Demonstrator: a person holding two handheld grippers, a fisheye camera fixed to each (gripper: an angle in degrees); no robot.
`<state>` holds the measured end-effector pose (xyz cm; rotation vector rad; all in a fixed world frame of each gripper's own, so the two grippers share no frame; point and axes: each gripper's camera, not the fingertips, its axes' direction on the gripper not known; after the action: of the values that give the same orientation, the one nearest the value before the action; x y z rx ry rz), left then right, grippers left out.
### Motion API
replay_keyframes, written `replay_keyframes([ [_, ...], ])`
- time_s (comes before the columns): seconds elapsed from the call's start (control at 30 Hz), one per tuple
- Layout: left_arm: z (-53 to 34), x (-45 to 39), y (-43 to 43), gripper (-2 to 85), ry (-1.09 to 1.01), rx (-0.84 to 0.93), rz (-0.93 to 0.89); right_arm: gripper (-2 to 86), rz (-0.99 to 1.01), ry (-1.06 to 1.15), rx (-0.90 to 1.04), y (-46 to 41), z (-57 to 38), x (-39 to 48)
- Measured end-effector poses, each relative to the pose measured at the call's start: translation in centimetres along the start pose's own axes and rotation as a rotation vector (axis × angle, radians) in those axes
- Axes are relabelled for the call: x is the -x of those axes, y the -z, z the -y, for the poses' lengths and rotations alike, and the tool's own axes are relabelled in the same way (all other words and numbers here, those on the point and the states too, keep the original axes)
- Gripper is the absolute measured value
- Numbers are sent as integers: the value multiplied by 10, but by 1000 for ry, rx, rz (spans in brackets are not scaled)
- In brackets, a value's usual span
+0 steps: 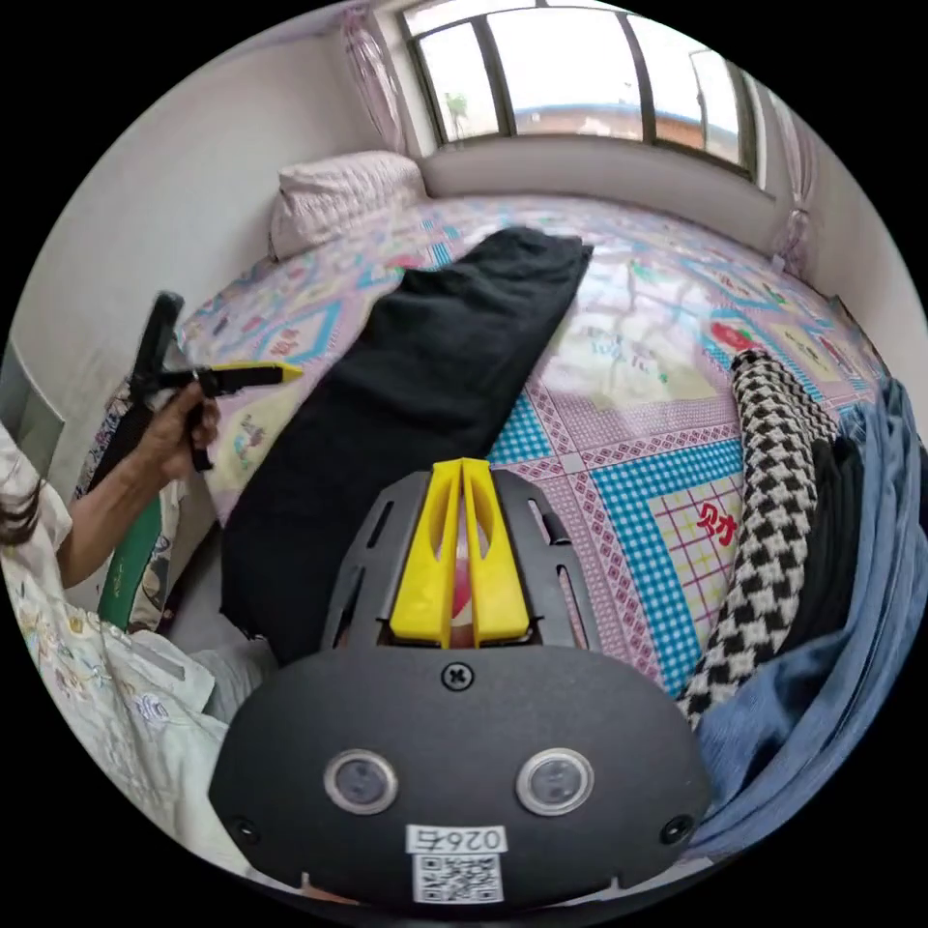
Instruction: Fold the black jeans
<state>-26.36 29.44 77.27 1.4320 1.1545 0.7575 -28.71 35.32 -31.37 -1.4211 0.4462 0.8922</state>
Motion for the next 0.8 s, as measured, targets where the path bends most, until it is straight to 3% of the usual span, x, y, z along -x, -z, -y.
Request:
replay_keyframes([
  [0.1,-58,-2,-14,-10,79,46,-35,-9,98,16,-159,34,-26,15],
  [0.23,-122,0,-11,-10,152,-32,-66,-9,183,117,176,-3,-46,48],
  [0.27,-129,2,-9,-10,155,-25,-82,-9,159,60,59,13,-63,49],
  [0.43,-201,35,17,-10,207,81,-229,-9,205,-74,-12,53,-118,47],
  [0.57,-250,44,17,-10,206,230,-251,-8,230,-33,307,46,-133,59],
  [0.7,-266,45,69,-10,147,46,-216,-5,189,-18,126,107,-138,62],
  [0.8,-246,31,144,-10,11,-201,-298,7,208,-59,-212,205,-129,47],
])
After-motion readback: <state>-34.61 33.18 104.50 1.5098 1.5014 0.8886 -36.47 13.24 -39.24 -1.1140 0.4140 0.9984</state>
